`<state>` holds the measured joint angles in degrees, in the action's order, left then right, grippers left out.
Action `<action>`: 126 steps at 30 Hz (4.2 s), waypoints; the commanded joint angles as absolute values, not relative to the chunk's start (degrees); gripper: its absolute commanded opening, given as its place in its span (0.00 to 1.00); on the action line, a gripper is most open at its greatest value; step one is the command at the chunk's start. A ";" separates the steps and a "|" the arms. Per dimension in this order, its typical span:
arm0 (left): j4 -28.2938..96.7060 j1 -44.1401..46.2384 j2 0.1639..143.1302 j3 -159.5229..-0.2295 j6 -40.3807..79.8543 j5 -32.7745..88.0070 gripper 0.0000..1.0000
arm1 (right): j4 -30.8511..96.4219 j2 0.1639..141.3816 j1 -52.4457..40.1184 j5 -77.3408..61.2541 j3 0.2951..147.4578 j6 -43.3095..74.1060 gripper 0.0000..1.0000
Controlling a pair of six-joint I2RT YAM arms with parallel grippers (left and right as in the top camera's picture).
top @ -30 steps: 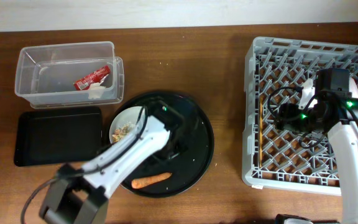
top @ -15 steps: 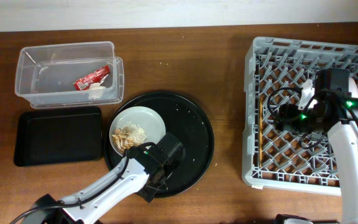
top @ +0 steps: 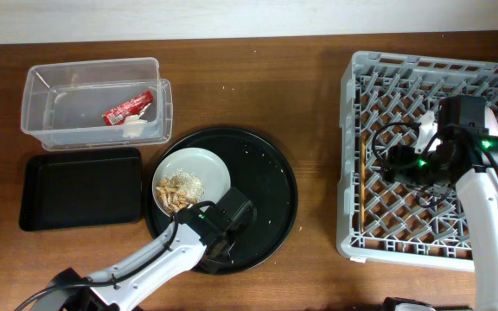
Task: Sort waste into correct bins and load items into the dishwasher rack
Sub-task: 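Grasp the carrot with the left gripper and drop it on the black tray, then lift the white plate with the left gripper and tip food onto the black tray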
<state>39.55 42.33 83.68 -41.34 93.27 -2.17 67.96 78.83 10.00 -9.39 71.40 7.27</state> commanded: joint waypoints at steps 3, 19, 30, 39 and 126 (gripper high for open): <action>39.42 42.33 83.68 -40.73 96.03 -4.60 0.68 | 68.45 79.07 10.15 -9.91 71.35 6.39 0.69; 38.37 42.33 86.78 -40.75 94.17 4.23 0.13 | 68.42 79.07 10.15 -9.91 71.35 6.39 0.69; 38.35 40.56 69.89 -41.30 75.66 1.67 0.01 | 68.38 79.07 10.15 -9.89 71.35 6.39 0.69; 35.77 -9.08 69.43 -45.41 40.77 1.72 0.01 | 68.18 79.07 10.15 -9.89 71.35 6.39 0.69; 70.46 7.07 107.22 -87.26 15.55 -2.57 0.00 | 68.79 79.09 10.15 -8.47 71.35 5.96 0.74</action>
